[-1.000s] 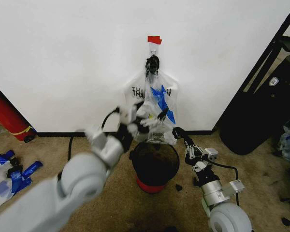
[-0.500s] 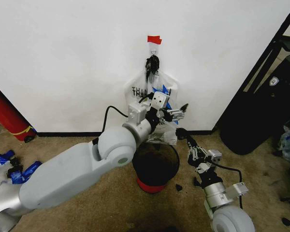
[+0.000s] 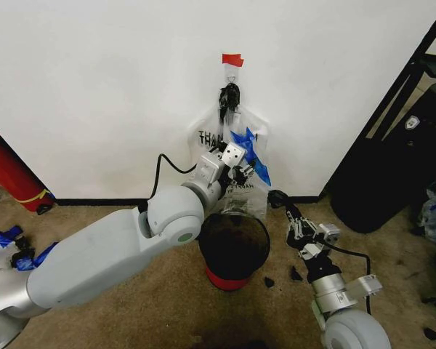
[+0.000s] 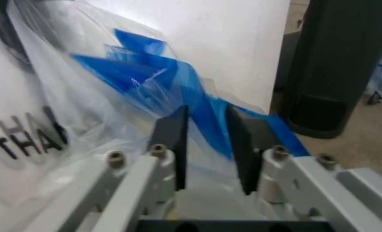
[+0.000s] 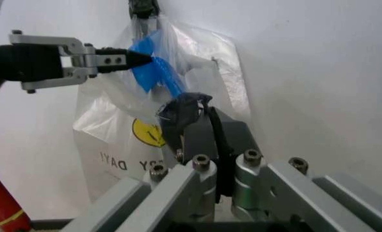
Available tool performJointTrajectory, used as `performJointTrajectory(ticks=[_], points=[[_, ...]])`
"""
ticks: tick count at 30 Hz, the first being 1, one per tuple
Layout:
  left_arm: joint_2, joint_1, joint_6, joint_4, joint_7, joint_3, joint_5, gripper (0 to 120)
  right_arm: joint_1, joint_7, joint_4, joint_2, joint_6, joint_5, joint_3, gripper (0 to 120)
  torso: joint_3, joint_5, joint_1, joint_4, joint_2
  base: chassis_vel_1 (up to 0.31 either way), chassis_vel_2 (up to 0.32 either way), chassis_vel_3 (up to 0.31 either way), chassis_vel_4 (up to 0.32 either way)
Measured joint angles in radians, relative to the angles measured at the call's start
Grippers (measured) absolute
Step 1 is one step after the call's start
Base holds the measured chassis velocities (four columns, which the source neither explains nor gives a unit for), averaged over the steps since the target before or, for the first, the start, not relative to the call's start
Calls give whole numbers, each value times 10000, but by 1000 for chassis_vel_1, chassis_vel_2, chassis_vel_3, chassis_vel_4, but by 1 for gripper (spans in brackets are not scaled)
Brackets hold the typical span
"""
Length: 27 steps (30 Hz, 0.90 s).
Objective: Pick up the garbage bag from the wall and place it over the trash bin.
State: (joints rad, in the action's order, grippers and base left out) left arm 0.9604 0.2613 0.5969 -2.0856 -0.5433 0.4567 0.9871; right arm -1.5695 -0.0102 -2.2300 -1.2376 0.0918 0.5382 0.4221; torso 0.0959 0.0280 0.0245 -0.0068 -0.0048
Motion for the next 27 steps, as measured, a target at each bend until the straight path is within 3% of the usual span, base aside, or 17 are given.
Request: performJointTrajectory(ticks=[7, 19, 25, 27], points=[[325, -146, 31, 367, -410, 149, 279, 0, 8, -41, -81, 25, -21, 110, 63, 0, 0, -1, 0, -3, 0, 0, 0, 0, 0], [-207, 756, -368, -433, -637, -711, 453, 0, -75, -159, -501, 150, -218, -14, 249, 3, 0, 0, 0, 1, 0, 0, 0, 0, 0], [68, 1971, -655, -903, -685, -1351, 402, 0, -1132, -329, -1595, 700, -708, -285, 747, 31, -1, 0, 0, -5, 0, 0, 0, 0, 0], [102, 2112, -675, -968, -687, -1444, 384, 0, -1358, -365, -1820, 834, -805, -261, 866, 34, -1, 0, 0, -6, 0, 0, 0, 0, 0]])
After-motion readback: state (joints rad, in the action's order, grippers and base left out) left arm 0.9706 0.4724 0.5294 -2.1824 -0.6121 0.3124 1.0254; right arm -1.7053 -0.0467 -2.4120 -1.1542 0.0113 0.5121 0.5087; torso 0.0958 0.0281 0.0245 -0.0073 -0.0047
